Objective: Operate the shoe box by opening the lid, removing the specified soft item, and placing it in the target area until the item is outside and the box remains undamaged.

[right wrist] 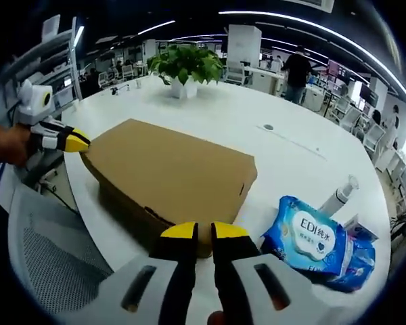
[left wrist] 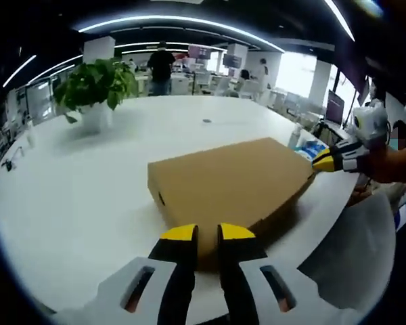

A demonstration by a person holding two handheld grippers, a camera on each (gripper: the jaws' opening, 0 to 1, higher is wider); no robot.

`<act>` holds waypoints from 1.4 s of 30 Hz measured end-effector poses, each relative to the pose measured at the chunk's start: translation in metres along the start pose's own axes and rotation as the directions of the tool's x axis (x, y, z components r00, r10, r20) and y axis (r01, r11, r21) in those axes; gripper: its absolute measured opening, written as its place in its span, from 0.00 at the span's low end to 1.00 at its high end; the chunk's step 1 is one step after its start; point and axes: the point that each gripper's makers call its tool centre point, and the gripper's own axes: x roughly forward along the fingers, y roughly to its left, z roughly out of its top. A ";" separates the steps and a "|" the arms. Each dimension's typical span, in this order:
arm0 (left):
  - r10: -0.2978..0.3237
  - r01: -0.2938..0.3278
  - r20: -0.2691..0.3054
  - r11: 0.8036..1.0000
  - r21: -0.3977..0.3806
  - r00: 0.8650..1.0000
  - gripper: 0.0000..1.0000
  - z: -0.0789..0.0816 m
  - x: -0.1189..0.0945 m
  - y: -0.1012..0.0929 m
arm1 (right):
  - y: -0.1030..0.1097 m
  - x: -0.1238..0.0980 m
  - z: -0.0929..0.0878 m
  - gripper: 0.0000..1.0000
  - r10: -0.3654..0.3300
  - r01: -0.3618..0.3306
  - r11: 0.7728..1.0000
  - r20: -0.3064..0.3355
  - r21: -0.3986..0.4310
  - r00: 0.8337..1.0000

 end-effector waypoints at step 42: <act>-0.006 0.002 -0.018 0.973 -0.233 1.000 0.17 -0.009 0.008 0.018 | -0.003 0.003 -0.007 0.19 0.029 -0.028 0.990 -0.003 0.138 1.000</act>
